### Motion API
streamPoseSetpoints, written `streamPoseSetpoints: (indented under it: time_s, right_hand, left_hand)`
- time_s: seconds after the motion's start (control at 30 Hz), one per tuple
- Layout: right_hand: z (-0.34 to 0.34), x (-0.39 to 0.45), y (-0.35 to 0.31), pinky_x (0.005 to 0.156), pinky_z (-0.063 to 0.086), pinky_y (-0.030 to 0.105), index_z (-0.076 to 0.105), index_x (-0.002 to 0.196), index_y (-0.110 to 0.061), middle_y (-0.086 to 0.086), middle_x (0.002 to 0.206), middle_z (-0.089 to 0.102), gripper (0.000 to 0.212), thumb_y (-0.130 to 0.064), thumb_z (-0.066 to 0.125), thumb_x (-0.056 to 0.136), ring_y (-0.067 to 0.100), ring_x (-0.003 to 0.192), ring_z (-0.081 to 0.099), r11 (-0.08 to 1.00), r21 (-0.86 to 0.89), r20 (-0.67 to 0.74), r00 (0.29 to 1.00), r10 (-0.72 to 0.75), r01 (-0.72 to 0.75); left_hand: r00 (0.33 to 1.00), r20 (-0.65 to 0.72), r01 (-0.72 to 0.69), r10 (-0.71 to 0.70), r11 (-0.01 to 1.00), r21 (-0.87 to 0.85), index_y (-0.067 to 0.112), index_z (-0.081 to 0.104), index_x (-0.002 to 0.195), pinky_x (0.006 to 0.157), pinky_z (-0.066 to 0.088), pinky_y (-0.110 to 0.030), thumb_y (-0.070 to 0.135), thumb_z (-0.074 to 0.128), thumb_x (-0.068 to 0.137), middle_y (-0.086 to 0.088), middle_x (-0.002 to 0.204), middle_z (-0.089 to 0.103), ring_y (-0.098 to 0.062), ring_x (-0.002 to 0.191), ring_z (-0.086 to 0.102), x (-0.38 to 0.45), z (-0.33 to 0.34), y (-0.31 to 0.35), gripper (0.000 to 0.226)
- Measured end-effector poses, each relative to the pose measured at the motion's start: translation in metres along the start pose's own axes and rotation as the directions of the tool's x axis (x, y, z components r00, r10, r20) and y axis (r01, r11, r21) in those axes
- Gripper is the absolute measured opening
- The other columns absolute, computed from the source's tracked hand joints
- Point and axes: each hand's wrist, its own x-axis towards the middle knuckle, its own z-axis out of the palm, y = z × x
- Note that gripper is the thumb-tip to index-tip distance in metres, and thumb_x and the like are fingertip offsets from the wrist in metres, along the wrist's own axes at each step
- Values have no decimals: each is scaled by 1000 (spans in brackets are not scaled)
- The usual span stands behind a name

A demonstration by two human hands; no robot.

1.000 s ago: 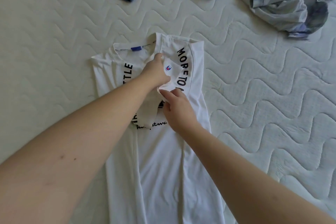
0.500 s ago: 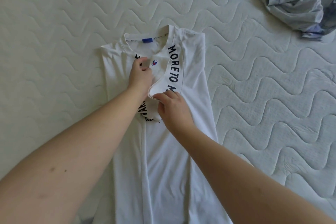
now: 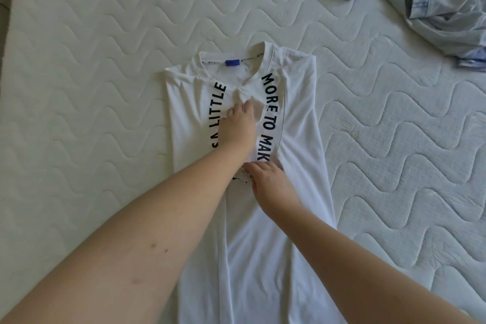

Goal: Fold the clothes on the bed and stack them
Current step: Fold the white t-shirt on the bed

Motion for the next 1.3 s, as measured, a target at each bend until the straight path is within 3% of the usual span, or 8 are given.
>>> streamPoseSetpoints:
  time_s: [0.13, 0.27, 0.47, 0.67, 0.8, 0.97, 1.13, 1.3]
  right_hand:
    - [-8, -15, 10, 102, 38, 35, 62, 126, -15, 0, 126, 63, 48, 6, 48, 85, 26, 114, 54, 999, -52, 22, 1000, -4, 5]
    - [-14, -20, 8, 103, 39, 36, 61, 128, -14, 1, 128, 62, 46, 3, 50, 88, 27, 115, 54, 999, -41, 12, 999, -31, 31]
    - [-27, -36, 12, 92, 44, 39, 66, 122, -10, 5, 117, 67, 37, -1, 58, 87, 30, 108, 58, 999, -28, -138, 989, -47, 44]
    - [-48, -38, 45, 102, 32, 39, 56, 134, -15, 5, 134, 55, 46, -13, 60, 88, 30, 125, 45, 968, 25, -278, 928, 246, -249]
    - [-62, -32, 68, 110, 27, 38, 38, 148, -18, 3, 148, 40, 56, -21, 55, 94, 26, 134, 34, 932, 38, -178, 915, 362, -361]
    - [-75, -15, 91, 97, 43, 37, 41, 144, -16, 4, 136, 46, 51, -21, 55, 95, 25, 118, 51, 891, 228, -83, 904, 420, -393]
    - [-87, 1, 104, 88, 50, 37, 48, 137, -19, -1, 122, 52, 43, -23, 53, 95, 19, 105, 57, 848, 294, -78, 873, 482, -442]
    - [-92, 9, 109, 88, 50, 36, 51, 133, -20, 0, 121, 54, 39, -27, 52, 95, 20, 105, 58, 850, 259, -4, 880, 475, -458]
  left_hand:
    - [975, -123, 138, -184, 941, -309, 7, 52, 116, 66, 44, -36, 12, 48, 96, -9, 100, 62, -28, 88, 58, -3, -7, -17, 20]
    - [877, -10, 358, -481, 666, -654, 11, 48, 87, 65, 36, -31, 23, 49, 95, -6, 81, 53, -29, 77, 53, -6, -9, -40, 14]
    - [804, 162, 497, -572, 498, -710, 8, 52, 116, 76, 44, -31, 18, 57, 91, -8, 109, 60, -32, 99, 61, -18, 4, -62, 28]
    - [932, -164, 186, -324, 814, -550, 12, 48, 127, 93, 44, -36, 18, 59, 91, -11, 125, 51, -27, 114, 50, -15, -7, -33, 38]
    - [995, -100, -37, -10, 889, -455, 12, 49, 132, 99, 42, -37, 22, 52, 97, -8, 131, 52, -25, 119, 49, 11, -14, 4, 36]
    - [971, -4, -231, 239, 936, -264, 12, 40, 143, 105, 35, -39, 29, 48, 98, -9, 143, 45, -28, 131, 42, 56, -17, 54, 48]
    - [985, 29, -163, 173, 964, -209, 12, 31, 148, 110, 31, -39, 33, 47, 99, -11, 152, 36, -29, 138, 35, 102, -32, 92, 56]
    - [977, 205, -12, 51, 983, -186, 11, 51, 135, 101, 42, -38, 48, 60, 91, -12, 135, 54, -30, 123, 51, 144, -50, 107, 58]
